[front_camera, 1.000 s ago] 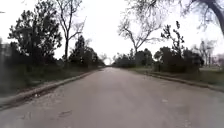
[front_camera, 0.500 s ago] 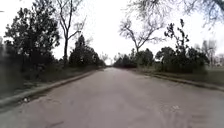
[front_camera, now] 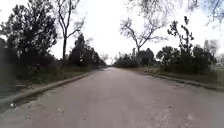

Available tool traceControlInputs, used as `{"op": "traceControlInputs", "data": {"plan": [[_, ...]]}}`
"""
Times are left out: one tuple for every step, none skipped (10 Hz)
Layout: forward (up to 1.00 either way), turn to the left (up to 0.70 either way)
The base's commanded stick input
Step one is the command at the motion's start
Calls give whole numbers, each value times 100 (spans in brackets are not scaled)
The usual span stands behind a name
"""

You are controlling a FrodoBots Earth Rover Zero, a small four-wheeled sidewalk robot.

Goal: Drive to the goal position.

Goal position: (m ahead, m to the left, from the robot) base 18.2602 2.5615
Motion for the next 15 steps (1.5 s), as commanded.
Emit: {"op": "traceControlInputs", "data": {"plan": [[70, 0], [70, 0], [70, 0], [70, 0], [70, 0], [70, 0], [70, 0], [70, 0], [70, 0], [70, 0], [70, 0], [70, 0], [70, 0], [70, 0], [70, 0]]}}
